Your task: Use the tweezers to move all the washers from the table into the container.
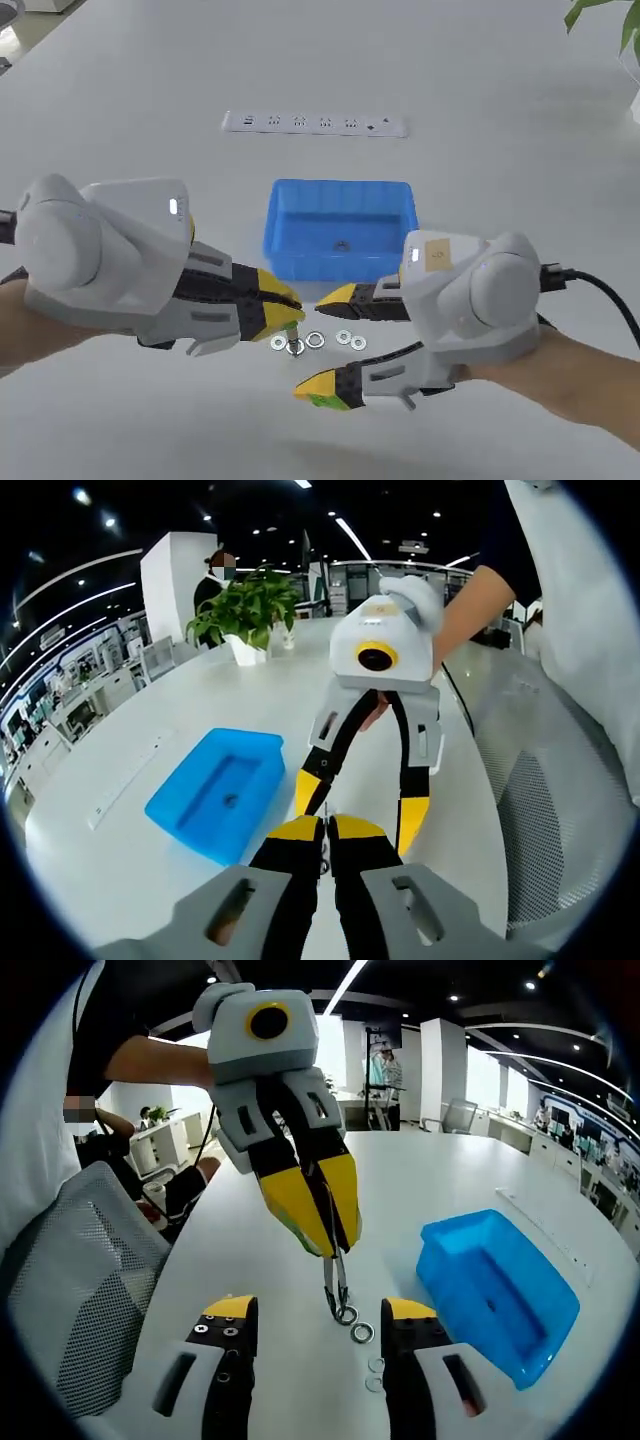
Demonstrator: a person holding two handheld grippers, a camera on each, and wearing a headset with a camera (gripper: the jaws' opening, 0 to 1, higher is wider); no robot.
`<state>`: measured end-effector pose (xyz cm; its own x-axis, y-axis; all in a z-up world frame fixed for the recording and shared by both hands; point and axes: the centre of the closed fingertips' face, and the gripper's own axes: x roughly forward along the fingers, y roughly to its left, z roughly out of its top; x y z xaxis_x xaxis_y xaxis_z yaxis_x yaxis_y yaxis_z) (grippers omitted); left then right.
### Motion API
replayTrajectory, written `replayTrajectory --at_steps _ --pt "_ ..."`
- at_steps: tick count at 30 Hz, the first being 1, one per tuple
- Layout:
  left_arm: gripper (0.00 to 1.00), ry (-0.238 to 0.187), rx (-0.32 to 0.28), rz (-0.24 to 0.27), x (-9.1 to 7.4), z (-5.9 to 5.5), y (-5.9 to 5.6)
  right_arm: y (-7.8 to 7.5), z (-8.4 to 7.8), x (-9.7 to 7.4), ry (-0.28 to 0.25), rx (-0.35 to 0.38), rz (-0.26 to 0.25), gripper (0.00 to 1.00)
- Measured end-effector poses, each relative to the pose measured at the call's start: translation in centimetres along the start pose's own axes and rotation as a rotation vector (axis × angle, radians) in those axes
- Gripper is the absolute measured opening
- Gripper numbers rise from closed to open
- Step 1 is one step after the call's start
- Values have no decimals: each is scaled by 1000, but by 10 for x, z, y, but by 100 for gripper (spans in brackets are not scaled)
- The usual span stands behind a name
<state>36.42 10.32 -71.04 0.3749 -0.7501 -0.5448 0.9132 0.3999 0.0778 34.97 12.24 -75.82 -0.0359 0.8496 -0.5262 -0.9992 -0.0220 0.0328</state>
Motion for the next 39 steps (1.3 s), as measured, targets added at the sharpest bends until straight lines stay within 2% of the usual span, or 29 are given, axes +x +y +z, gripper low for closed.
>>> replayTrajectory --at_steps 4,7,11,17,24,28,29,32,34,36,39 --pt "6 -5 -3 -10 0 -1 -1 0 -2 9 23 -20 28 40" --pt "6 -7 -5 -16 0 -1 -1 -2 -2 14 37 -34 36 40" --pt "6 -13 -14 -23 0 -1 0 -5 5 18 28 -42 44 35" --pt "6 -16 -15 -23 0 -1 1 -7 6 21 37 -49 55 27" --pt "6 -15 -10 -27 1 -1 1 -5 0 22 66 -93 74 17" --pt "6 -15 -6 -33 1 -1 -1 -9 0 22 64 -98 63 11" --pt "6 -13 -2 -31 1 -1 0 -8 0 22 62 -93 76 11" --pt "6 -3 9 -21 0 -1 2 -9 0 23 66 -121 71 11" --pt "6 -3 -4 -19 0 -2 2 -9 0 23 63 -119 73 10" --pt "6 0 -57 -18 -1 -2 3 -9 0 23 50 -115 73 10" --pt "6 -2 -46 -13 0 -1 3 -9 1 23 48 -126 68 10"
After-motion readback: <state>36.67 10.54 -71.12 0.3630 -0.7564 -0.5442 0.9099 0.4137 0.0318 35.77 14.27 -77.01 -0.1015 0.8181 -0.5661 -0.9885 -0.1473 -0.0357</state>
